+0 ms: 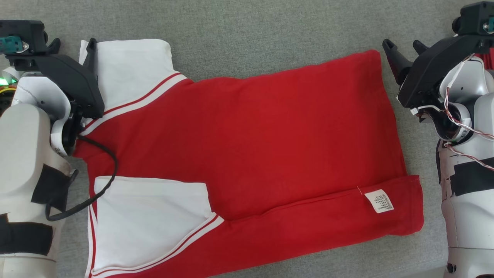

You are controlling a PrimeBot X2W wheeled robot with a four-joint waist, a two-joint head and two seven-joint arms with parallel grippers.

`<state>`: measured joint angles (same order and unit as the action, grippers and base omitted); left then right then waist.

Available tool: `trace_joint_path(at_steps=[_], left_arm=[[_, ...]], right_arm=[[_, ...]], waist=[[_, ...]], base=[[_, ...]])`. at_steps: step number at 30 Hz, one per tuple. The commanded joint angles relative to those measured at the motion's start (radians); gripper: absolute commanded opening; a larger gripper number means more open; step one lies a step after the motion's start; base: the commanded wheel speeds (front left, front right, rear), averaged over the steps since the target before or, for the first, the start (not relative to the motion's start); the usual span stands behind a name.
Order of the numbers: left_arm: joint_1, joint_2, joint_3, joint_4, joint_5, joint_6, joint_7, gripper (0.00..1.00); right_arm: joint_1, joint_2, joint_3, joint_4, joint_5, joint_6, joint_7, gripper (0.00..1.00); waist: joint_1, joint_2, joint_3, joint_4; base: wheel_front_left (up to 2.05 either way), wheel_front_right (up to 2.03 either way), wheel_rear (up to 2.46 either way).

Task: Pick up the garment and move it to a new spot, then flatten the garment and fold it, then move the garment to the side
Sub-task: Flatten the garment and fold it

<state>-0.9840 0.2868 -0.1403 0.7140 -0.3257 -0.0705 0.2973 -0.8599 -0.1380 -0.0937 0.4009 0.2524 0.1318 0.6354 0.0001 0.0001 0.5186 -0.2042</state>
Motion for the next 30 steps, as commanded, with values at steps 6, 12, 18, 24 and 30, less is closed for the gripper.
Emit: trace_joint_path(at_steps=[6, 12, 18, 24, 30], left_arm=[[0.035, -0.005, -0.007, -0.001, -0.03, -0.016, 0.05, 1.0], [0.044, -0.008, -0.02, -0.065, -0.053, -0.024, 0.095, 1.0], [0.085, 0.001, -0.034, -0.086, -0.053, -0.006, 0.157, 1.0], [0.119, -0.02, -0.048, -0.084, -0.065, 0.006, 0.178, 1.0], [0.121, -0.026, -0.059, -0.072, -0.055, 0.019, 0.161, 1.0]], right_arm=[[0.006, -0.005, 0.003, 0.006, -0.004, -0.002, 0.043, 1.0], [0.019, -0.008, -0.013, -0.016, -0.012, -0.002, 0.091, 1.0], [0.029, 0.012, -0.005, 0.0, -0.022, -0.002, 0.104, 1.0], [0.014, 0.007, 0.031, 0.062, -0.046, -0.002, 0.091, 1.0], [-0.003, -0.011, 0.058, 0.112, -0.056, -0.002, 0.048, 1.0]], waist=[[-0.0001, -0.0001, -0.011, 0.007], [-0.0001, -0.0001, -0.009, 0.011], [-0.0001, -0.0001, -0.009, 0.011], [-0.0001, -0.0001, -0.009, 0.021], [-0.0001, -0.0001, -0.013, 0.029]], base=[[0.0, 0.0, 0.0], [0.0, 0.0, 0.0], [0.0, 0.0, 0.0], [0.0, 0.0, 0.0], [0.0, 0.0, 0.0]])
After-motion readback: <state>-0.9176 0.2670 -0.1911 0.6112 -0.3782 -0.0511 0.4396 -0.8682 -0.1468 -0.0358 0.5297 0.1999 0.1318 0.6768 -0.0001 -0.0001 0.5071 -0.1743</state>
